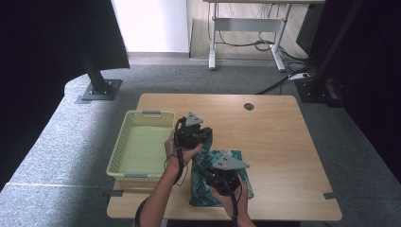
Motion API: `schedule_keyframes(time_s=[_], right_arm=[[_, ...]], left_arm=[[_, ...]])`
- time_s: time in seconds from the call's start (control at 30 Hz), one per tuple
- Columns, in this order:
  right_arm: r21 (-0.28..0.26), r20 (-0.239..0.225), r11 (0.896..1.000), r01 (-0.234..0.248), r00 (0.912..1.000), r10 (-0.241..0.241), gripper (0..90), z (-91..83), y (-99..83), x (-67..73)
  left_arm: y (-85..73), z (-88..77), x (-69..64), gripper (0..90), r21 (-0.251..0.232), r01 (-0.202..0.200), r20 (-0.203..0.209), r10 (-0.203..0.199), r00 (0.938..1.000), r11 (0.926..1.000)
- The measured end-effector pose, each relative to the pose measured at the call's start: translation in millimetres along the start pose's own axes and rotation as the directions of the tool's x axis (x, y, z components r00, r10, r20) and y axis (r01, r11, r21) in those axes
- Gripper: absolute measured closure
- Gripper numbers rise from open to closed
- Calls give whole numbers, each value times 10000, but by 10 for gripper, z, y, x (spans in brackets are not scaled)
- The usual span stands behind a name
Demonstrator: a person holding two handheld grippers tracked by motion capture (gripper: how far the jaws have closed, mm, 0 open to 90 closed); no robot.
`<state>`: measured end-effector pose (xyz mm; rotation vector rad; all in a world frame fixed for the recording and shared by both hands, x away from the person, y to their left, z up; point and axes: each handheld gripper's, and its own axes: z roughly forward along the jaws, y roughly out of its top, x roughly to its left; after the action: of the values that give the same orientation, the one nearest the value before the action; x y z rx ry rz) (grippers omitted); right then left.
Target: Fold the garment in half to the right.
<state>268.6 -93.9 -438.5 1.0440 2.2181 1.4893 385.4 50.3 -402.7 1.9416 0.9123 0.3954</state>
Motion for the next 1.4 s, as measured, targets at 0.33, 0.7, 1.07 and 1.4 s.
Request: schedule_keyframes(time_s=[0.33, 0.7, 1.07, 1.4], right_arm=[[247, 265, 9988, -425, 9988, 418, 835, -74, -173, -216], [419, 681, 9958, -812, 9946, 783, 828, -247, -437, -441], [815, 1059, 9884, -1284, 9872, 1195, 823, -381, -797, -671], [904, 1192, 9829, -1605, 9816, 1493, 811, -438, -1021, -802]], left_arm=[[-97, 186, -46, 856, 169, 120, -29, -120, 9999, 9998], [-160, 570, -246, 850, 694, -142, 291, 122, 9995, 9975], [-338, 923, -418, 841, 1217, -69, 701, -17, 9975, 9925], [-463, 1159, -532, 817, 1681, -97, 666, -15, 9978, 9857]])
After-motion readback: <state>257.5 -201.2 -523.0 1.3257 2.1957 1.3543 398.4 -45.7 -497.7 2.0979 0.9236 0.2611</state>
